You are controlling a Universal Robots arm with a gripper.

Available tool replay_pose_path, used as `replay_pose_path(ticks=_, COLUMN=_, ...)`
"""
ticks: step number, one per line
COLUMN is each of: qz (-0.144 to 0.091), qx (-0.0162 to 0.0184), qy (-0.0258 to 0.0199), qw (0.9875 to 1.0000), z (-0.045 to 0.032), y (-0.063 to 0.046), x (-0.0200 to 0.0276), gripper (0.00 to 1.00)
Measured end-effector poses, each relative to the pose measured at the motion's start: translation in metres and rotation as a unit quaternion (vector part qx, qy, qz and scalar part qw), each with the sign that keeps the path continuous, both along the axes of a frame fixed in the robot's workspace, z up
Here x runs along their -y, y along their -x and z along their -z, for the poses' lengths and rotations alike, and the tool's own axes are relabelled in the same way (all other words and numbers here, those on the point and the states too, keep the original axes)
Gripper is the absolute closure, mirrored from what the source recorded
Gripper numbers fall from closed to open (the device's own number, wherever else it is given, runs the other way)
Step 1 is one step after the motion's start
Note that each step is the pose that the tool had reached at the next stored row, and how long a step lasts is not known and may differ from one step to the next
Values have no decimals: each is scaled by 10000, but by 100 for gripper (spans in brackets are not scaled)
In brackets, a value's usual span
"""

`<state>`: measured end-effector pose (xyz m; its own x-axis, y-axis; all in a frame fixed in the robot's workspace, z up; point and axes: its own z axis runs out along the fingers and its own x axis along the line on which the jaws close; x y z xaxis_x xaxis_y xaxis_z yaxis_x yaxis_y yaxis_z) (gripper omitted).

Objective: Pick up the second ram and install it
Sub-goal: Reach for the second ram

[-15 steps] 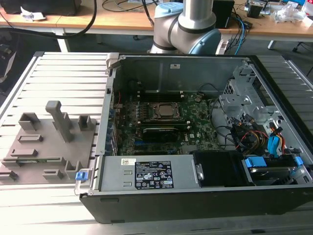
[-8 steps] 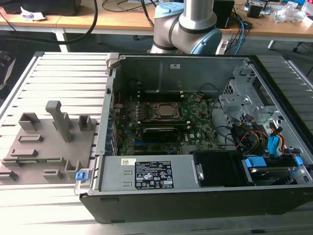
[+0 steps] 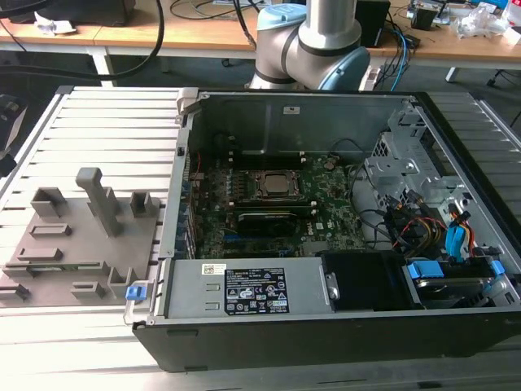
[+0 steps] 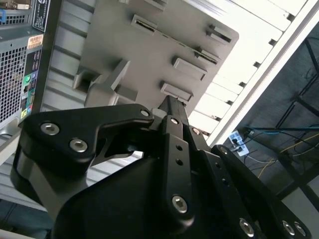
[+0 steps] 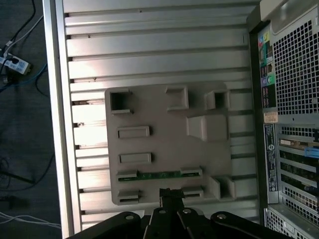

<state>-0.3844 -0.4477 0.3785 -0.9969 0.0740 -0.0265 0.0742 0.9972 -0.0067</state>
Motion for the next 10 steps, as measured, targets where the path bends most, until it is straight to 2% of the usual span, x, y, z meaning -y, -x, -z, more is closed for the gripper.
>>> replay_pose_path(ticks=10, qz=0, qx=0, qy=0, qw=10000, z=1, y=0, x=7, gripper=89)
